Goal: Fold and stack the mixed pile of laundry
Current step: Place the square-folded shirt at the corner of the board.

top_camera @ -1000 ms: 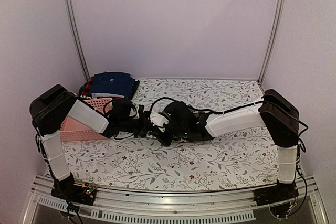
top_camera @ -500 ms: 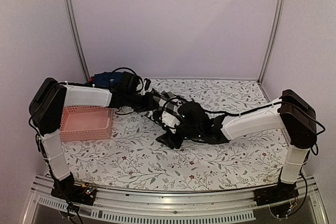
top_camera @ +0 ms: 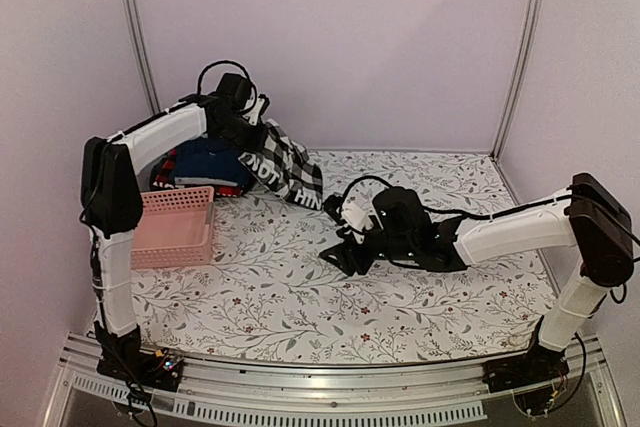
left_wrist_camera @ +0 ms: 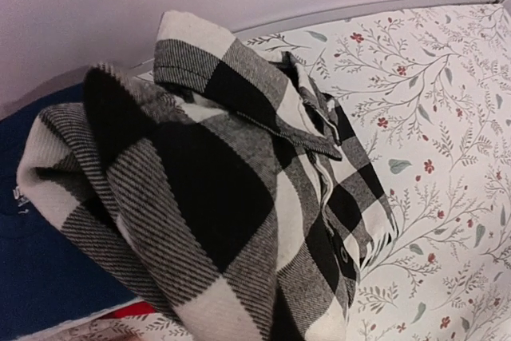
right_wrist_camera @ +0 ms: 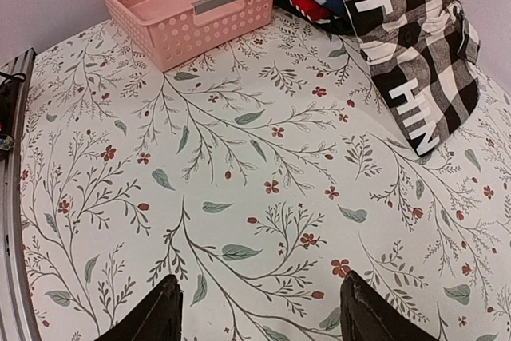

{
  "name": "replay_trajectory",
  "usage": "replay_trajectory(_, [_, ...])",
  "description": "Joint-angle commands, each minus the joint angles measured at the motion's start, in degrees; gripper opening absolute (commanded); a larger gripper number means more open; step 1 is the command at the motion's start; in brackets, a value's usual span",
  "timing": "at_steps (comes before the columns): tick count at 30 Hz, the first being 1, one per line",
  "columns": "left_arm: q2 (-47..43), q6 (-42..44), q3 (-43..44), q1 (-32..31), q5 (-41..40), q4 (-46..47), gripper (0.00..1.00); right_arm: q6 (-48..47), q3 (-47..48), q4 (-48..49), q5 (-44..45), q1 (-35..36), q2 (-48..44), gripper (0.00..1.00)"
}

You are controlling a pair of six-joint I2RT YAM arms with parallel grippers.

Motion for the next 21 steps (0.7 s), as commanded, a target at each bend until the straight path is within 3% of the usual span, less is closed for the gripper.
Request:
replay_trajectory(1, [2.94,9.32,9.73,2.98,-4.45,-9.15,0.0,1.3,-1.41,1.32,0.89,-0.51,-2.45,0.66])
replay_trajectory(7, [2.96,13.07,15.74,6.31,-3.51,-11.34,0.0,1.64,-1.9,1.23,1.19,-0.73,-2.38,0.66])
replay_trajectory(21, [-3.41,16.45,16.96,9.85,-0.57,-10.38,0.0,1.9,-0.73,1.08,0.54,-0.9,-1.0,0.67])
